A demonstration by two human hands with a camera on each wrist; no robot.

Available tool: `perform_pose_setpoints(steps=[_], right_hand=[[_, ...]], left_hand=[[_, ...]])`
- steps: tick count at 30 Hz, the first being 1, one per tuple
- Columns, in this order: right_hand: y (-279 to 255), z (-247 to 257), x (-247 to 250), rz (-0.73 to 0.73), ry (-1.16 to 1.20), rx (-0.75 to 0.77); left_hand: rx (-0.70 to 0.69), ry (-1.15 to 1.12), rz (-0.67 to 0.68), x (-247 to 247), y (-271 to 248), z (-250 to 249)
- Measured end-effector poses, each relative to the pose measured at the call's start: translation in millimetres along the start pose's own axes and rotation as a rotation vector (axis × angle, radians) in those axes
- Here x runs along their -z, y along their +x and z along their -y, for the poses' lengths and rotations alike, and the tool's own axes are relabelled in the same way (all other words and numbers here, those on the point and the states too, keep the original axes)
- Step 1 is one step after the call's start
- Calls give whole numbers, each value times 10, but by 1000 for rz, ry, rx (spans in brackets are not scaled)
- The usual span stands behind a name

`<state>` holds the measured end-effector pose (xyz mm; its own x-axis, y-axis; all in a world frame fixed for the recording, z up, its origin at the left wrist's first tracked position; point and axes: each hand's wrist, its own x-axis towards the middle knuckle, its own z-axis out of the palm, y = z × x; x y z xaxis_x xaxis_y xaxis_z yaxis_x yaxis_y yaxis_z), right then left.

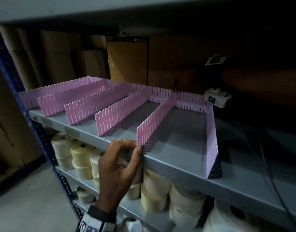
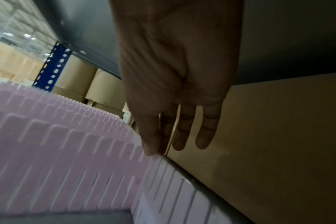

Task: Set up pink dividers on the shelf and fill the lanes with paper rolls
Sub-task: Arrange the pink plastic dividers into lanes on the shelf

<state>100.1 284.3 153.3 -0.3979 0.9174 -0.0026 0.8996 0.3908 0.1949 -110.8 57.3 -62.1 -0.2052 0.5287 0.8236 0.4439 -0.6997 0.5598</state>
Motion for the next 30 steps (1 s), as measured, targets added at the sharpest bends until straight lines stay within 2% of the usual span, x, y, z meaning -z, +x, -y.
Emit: perform_pose_setpoints(steps=[7, 15, 18, 19, 23, 25, 30], right_hand=[[56, -68, -32, 43, 60, 17], [54, -114, -93, 16, 97, 20], [51, -165, -170, -140, 161, 31], [37, -177, -190, -152, 160, 33], [14, -172, -105, -45, 102, 3], [21, -180, -56, -51, 126, 30], [49, -209, 7, 42, 13, 135]], left_hand=[[23, -31, 7, 1, -26, -1], [-53, 31, 12, -7, -30, 12], [-77, 37, 14, -10, -30, 31], [-83, 33, 16, -9, -27, 38], [-102, 23, 19, 1, -22, 55], [-120, 33, 21, 10, -19, 71], [-186, -5, 20, 5, 2, 105]])
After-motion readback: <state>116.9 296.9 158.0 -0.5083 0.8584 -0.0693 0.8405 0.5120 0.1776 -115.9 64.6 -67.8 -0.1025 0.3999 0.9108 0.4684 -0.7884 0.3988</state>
